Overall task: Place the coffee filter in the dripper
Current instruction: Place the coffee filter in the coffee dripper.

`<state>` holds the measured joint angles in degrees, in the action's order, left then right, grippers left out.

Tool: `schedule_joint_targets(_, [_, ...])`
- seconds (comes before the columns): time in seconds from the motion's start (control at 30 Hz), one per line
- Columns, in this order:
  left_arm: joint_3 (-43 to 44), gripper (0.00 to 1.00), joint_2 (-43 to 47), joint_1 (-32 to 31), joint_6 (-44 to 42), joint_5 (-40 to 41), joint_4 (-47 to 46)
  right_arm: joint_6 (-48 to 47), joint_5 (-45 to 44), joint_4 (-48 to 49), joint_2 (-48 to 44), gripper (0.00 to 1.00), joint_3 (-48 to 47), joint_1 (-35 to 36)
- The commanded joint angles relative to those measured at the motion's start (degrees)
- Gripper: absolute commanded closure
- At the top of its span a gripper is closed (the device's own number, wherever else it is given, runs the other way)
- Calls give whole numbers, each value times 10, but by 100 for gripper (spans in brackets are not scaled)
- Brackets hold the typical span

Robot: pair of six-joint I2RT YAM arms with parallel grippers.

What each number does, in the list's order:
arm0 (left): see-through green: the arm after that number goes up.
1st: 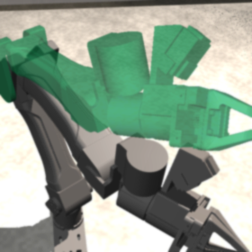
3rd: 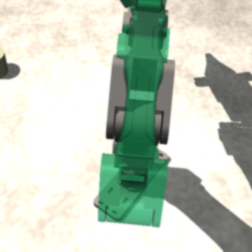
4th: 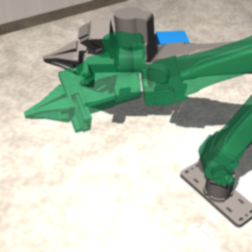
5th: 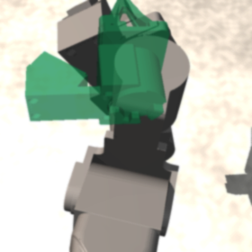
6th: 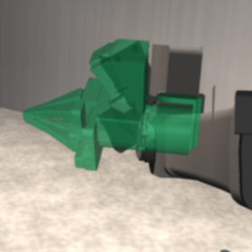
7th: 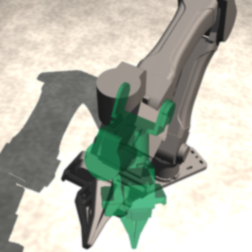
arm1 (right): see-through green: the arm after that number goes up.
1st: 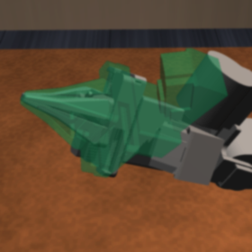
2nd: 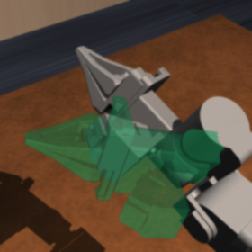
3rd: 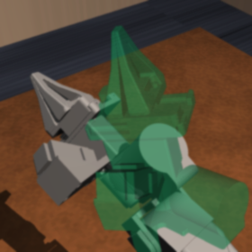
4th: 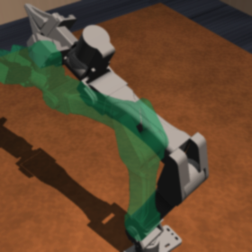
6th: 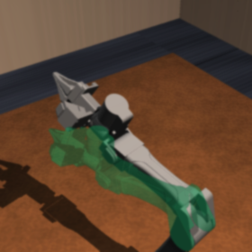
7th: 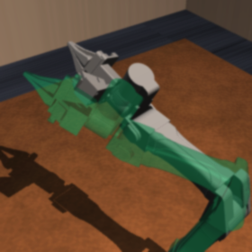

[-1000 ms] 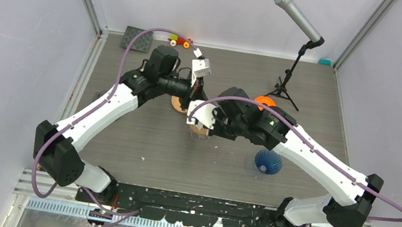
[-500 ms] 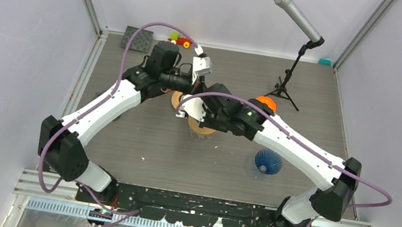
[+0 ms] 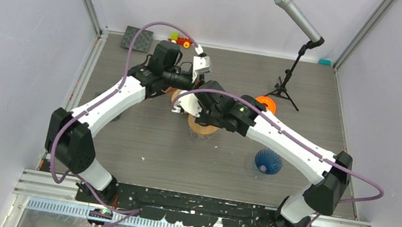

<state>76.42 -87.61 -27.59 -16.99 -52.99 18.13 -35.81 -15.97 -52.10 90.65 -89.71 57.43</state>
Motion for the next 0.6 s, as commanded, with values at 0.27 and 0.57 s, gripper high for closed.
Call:
schedule_joint_targets(0.27, [-39, 100, -17, 10, -15, -33, -85, 16, -13, -4, 27, 99, -24, 4])
schedule_joint_targets(0.57, [-63, 100, -25, 22, -13, -45, -122, 23, -13, -9, 39, 99, -21, 4])
